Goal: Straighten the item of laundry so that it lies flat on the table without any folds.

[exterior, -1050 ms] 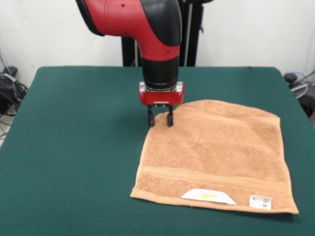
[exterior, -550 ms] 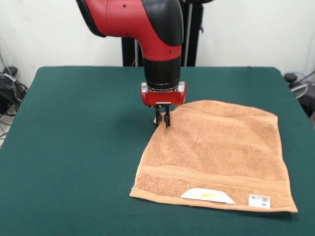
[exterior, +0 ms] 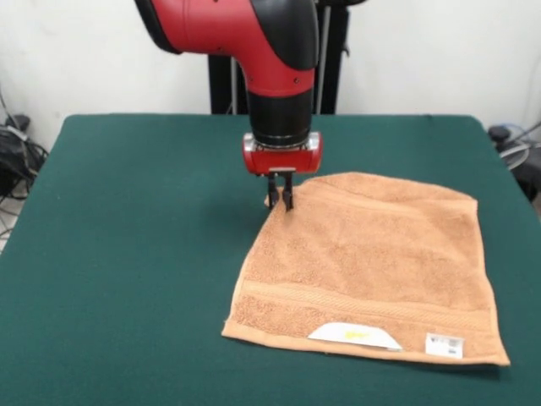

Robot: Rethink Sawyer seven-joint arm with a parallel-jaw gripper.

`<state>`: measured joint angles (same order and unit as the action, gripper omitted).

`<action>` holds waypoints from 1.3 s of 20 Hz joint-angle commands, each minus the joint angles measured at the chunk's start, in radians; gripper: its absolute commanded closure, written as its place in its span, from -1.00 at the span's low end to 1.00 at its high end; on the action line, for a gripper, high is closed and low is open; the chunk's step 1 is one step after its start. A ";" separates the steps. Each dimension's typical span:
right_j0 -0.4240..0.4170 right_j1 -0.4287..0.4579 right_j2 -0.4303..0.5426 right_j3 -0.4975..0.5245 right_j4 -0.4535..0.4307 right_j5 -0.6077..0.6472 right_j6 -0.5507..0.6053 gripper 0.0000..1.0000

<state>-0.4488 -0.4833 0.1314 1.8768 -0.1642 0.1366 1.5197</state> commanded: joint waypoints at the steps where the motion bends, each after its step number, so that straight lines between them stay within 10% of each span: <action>1: 0.070 -0.158 -0.048 -0.007 0.021 0.335 0.069 1.00; 17: 0.064 -0.161 0.028 -0.132 -0.016 0.478 0.049 1.00; 18: 0.059 -0.151 0.038 -0.141 -0.014 0.472 0.045 -1.00; 26: 0.034 -0.126 0.076 -0.138 -0.015 0.418 0.025 -1.00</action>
<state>-0.3966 -0.6543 0.1168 1.7820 -0.1679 0.5701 1.5197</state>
